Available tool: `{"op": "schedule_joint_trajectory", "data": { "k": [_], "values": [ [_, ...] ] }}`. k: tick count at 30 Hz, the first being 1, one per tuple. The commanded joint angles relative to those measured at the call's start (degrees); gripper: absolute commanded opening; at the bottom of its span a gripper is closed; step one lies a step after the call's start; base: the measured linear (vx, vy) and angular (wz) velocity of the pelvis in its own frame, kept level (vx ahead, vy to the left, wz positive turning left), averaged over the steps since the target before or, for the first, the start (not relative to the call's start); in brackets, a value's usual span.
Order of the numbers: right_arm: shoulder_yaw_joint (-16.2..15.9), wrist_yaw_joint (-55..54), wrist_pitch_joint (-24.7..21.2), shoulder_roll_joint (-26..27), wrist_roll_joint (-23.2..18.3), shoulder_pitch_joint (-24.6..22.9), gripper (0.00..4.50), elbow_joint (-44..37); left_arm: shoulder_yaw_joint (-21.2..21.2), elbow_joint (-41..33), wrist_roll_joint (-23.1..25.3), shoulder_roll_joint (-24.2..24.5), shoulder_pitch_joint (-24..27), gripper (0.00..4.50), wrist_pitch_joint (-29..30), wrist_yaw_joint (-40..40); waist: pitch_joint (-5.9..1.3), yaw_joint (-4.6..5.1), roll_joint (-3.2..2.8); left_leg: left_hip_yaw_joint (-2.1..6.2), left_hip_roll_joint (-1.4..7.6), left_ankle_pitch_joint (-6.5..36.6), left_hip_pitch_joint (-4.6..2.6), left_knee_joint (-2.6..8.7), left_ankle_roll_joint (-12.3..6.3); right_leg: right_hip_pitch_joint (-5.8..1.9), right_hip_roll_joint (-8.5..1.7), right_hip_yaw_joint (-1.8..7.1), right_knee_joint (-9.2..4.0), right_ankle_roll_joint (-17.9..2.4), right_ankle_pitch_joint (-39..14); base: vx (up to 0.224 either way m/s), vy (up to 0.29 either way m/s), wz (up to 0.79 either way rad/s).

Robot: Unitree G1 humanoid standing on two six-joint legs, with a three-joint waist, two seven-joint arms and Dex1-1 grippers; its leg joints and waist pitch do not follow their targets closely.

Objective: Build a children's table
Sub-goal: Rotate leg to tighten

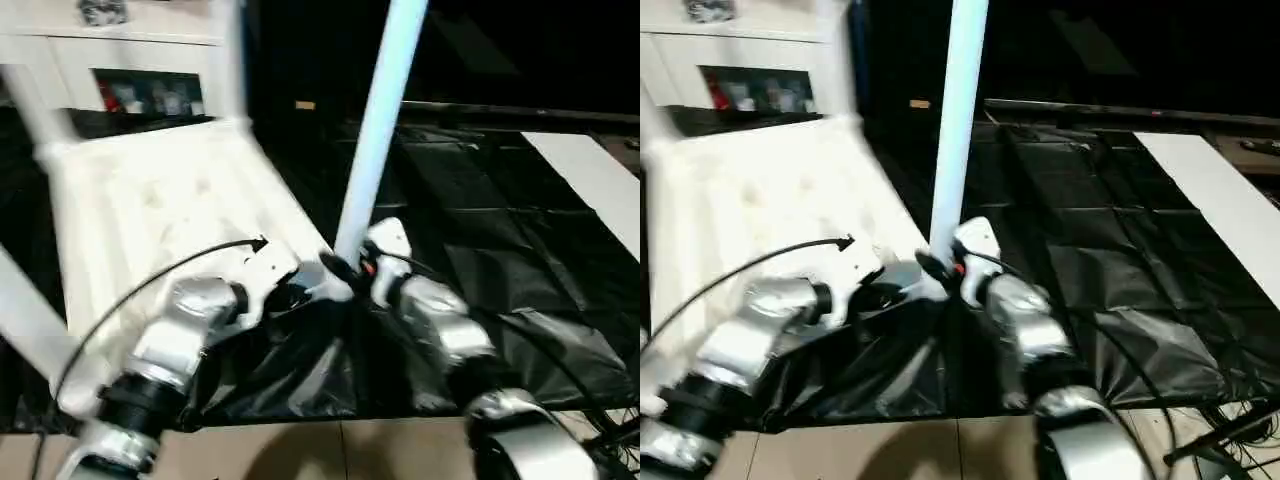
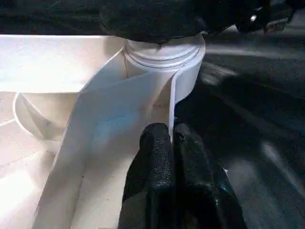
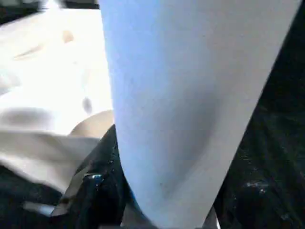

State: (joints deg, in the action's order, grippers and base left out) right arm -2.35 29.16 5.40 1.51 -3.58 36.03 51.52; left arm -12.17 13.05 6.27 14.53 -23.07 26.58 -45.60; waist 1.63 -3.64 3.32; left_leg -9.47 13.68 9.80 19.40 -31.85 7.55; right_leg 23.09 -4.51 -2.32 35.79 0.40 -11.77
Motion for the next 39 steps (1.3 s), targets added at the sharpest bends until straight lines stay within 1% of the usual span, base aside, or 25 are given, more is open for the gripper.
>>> {"op": "schedule_joint_trajectory", "data": {
  "k": [1,3,5,8,9,10,11,12,13,15,16,17,19,20,21,22,25,27,28,29,30,32,34,37,39],
  "values": [
    [-3.58,0.94,-2.97,5.31,1.42,-0.29,1.94,3.87,-3.54,-1.72,-3.43,-5.46,0.29,0.00,-0.26,0.39,-1.80,-0.32,0.05,-0.48,-0.99,21.51,0.51,3.92,-0.15,-1.14,-2.18,1.36,-6.25,-5.03,-26.44,0.000,0.000,0.00],
    [-3.31,1.00,-2.37,5.51,1.23,-0.07,1.94,4.18,-3.63,-1.80,-3.22,-5.45,0.18,0.00,0.06,0.74,-1.86,-0.38,-0.01,-0.56,-0.98,21.32,0.55,3.91,-0.41,-1.13,-2.07,1.43,-6.15,-5.39,-24.55,0.000,0.000,0.00],
    [-2.19,1.59,-1.85,5.33,0.58,0.13,2.64,4.19,-3.48,-2.10,-2.74,-5.20,0.10,0.00,0.47,0.83,-1.92,-0.42,0.01,-0.64,-0.96,20.54,0.73,3.92,-0.64,-1.31,-2.03,1.51,-5.92,-5.94,-22.04,0.000,0.000,0.00],
    [-1.86,2.60,-0.62,4.27,0.55,0.76,2.67,4.26,-3.25,-2.26,-2.47,-4.27,-0.05,0.00,0.54,0.33,-2.02,-0.42,-0.08,-0.66,-0.97,20.02,0.82,3.92,-0.70,-1.48,-2.03,1.49,-5.81,-6.55,-20.60,0.000,0.000,0.00],
    [-2.05,2.55,-0.01,3.91,0.82,0.92,2.91,4.27,-3.23,-2.30,-2.43,-4.04,-0.07,0.00,0.58,0.20,-2.15,-0.53,-0.11,-0.71,-0.91,19.34,0.76,3.86,-0.71,-1.49,-2.07,1.51,-5.71,-6.76,-19.62,0.000,0.000,0.00],
    [-2.48,4.52,1.18,2.37,0.97,1.16,3.05,3.77,-3.10,-1.88,-2.70,-2.87,-0.29,0.00,-0.47,-1.17,-2.17,-0.63,-0.41,-0.81,-0.89,18.41,0.71,3.78,-0.84,-1.42,-2.01,1.61,-5.57,-7.44,-17.58,0.000,0.000,0.00],
    [-2.53,5.31,1.38,1.90,0.88,1.25,3.12,3.63,-3.07,-1.76,-2.78,-2.46,-0.37,0.00,-0.70,-1.61,-2.24,-0.60,-0.30,-0.85,-0.87,17.42,0.96,3.76,-1.03,-1.72,-1.89,1.55,-5.36,-7.97,-15.54,0.000,0.000,0.00],
    [-2.54,5.61,1.44,1.74,0.84,1.28,3.12,3.58,-3.06,-1.71,-2.81,-2.30,-0.41,0.00,-0.78,-1.77,-2.28,-0.69,-0.46,-0.86,-0.85,16.93,0.98,3.75,-1.11,-1.78,-1.91,1.55,-5.25,-8.30,-14.51,0.000,0.000,0.00],
    [-2.64,10.05,1.19,0.46,-0.15,1.01,3.12,2.54,-2.99,-1.40,-3.35,-1.18,-0.63,0.00,-2.05,-3.63,-2.29,-0.72,-0.38,-0.91,-0.86,16.12,1.09,3.68,-1.45,-1.92,-1.85,1.52,-5.13,-8.89,-12.67,0.000,0.000,0.00],
    [-2.96,13.33,1.32,-0.56,-0.55,0.71,3.12,1.76,-2.96,-1.19,-3.72,-0.34,-0.79,0.00,-2.98,-5.02,-2.30,-0.88,-0.36,-0.97,-0.86,14.96,1.22,3.61,-1.85,-2.16,-1.90,1.53,-4.92,-9.47,-11.13,0.000,0.000,0.00],
    [-4.41,20.03,2.47,-3.16,-0.35,-0.11,3.12,0.16,-2.84,-0.84,-4.79,1.56,-1.13,0.00,-4.82,-8.63,-2.27,-1.14,-0.57,-1.00,-0.92,14.76,1.10,3.55,-2.10,-2.18,-1.86,1.48,-5.07,-9.61,-11.00,0.000,0.000,0.00],
    [-4.41,20.03,2.47,-3.16,-0.35,-0.11,3.12,0.16,-2.84,-0.84,-4.79,1.56,-1.13,0.00,-4.82,-8.63,-2.41,-1.30,-0.45,-1.16,-0.85,13.99,1.04,3.35,-2.51,-2.23,-1.86,1.57,-4.83,-10.05,-9.72,0.000,0.000,0.00],
    [-6.09,29.59,3.87,-7.22,-0.73,-1.38,3.12,-1.99,-2.90,-0.55,-6.24,4.79,-1.48,0.00,-6.70,-14.79,-2.41,-1.68,-0.47,-1.12,-0.86,12.66,1.12,3.33,-2.88,-2.44,-1.93,1.51,-4.66,-10.67,-8.32,0.000,0.000,0.00],
    [-6.40,32.66,3.55,-8.41,-1.21,-1.69,3.12,-2.56,-2.86,-0.28,-6.55,5.65,-1.64,0.00,-7.17,-16.40,-2.40,-1.91,-0.63,-1.24,-0.80,12.84,0.87,3.22,-3.37,-2.27,-1.81,1.50,-4.66,-11.11,-7.63,0.000,0.000,0.00],
    [-6.93,35.97,2.84,-9.64,-1.64,-1.98,3.12,-3.25,-2.88,0.14,-6.80,6.56,-1.85,0.00,-8.06,-18.12,-2.45,-1.98,-1.02,-1.20,-0.68,12.63,0.74,3.23,-3.31,-2.23,-1.85,1.52,-4.42,-11.54,-6.78,0.000,0.000,0.00],
    [-7.35,38.65,2.36,-10.57,-1.86,-2.20,3.12,-3.75,-2.92,0.49,-6.94,7.25,-2.01,0.00,-8.71,-19.39,-2.48,-1.95,-0.93,-1.20,-0.65,11.88,0.86,3.24,-3.35,-2.41,-1.75,1.46,-4.17,-12.37,-4.49,0.000,0.000,0.00],
    [-8.80,46.20,0.88,-13.35,-2.17,-2.67,3.12,-5.07,-3.17,1.80,-7.29,9.14,-2.73,0.00,-10.27,-22.55,-2.61,-2.25,-0.85,-1.32,-0.72,10.58,0.69,3.07,-3.86,-2.63,-1.69,1.37,-3.77,-13.78,-0.84,0.000,0.000,0.00],
    [-10.06,51.07,-0.40,-15.23,-2.27,-2.85,3.12,-5.89,-3.10,3.35,-7.87,10.17,-3.53,0.00,-11.24,-24.35,-2.68,-2.72,-0.71,-1.46,-0.62,9.37,0.67,2.85,-4.39,-2.83,-1.60,1.26,-3.52,-14.37,0.90,0.000,0.000,0.00],
    [-10.74,52.87,-0.87,-15.97,-2.12,-2.90,3.12,-6.19,-3.05,4.38,-7.98,10.60,-3.96,0.00,-11.97,-25.08,-2.63,-2.87,-0.68,-1.51,-0.66,9.24,0.66,2.81,-4.53,-2.79,-1.61,1.25,-3.55,-14.41,0.95,0.000,0.000,0.00],
    [-11.34,54.23,-1.36,-16.55,-2.03,-2.93,2.86,-6.51,-3.06,5.57,-7.93,10.92,-4.46,0.00,-12.82,-25.67,-2.64,-3.09,-0.56,-1.56,-0.62,9.20,0.58,2.78,-4.65,-2.78,-1.71,1.25,-3.56,-14.45,0.54,0.000,0.000,0.00],
    [-11.36,54.28,-1.39,-16.57,-2.02,-2.93,2.86,-6.52,-3.06,5.63,-7.92,10.94,-4.48,0.00,-12.85,-25.69,-2.62,-3.18,-0.57,-1.55,-0.63,9.26,0.62,2.79,-4.59,-2.79,-1.77,1.26,-3.57,-14.48,0.20,0.000,0.000,0.00],
    [-11.95,55.23,-1.39,-17.00,-1.73,-2.88,2.73,-6.60,-3.10,6.97,-7.76,11.24,-5.12,0.00,-13.66,-26.30,-2.58,-3.39,-0.56,-1.53,-0.58,9.95,0.54,2.89,-3.78,-2.74,-1.96,1.28,-3.72,-14.24,-1.80,0.000,0.000,0.00],
    [-12.35,55.62,-0.89,-17.18,-1.37,-2.77,2.47,-6.47,-3.00,8.27,-7.60,11.43,-5.80,0.00,-14.35,-26.84,-2.60,-3.45,-0.52,-1.51,-0.56,10.11,0.56,2.92,-3.32,-2.78,-1.97,1.30,-3.68,-14.11,-2.17,0.000,0.000,0.00],
    [-12.29,55.83,-0.70,-16.91,-1.20,-2.75,2.35,-6.59,-2.95,10.20,-7.55,11.64,-6.79,0.00,-15.40,-27.29,-2.60,-3.55,-0.48,-1.46,-0.56,10.48,0.61,2.93,-2.85,-2.77,-2.07,1.35,-3.70,-13.75,-3.08,0.000,0.000,0.00],
    [-12.38,56.00,-1.01,-16.82,-1.47,-2.84,2.15,-6.95,-3.02,10.68,-7.63,11.70,-7.00,0.00,-15.75,-27.39,-2.54,-3.62,-0.49,-1.47,-0.58,11.18,0.55,2.96,-2.63,-2.69,-2.07,1.37,-3.83,-13.39,-4.56,0.000,0.000,0.00]
  ]
}}
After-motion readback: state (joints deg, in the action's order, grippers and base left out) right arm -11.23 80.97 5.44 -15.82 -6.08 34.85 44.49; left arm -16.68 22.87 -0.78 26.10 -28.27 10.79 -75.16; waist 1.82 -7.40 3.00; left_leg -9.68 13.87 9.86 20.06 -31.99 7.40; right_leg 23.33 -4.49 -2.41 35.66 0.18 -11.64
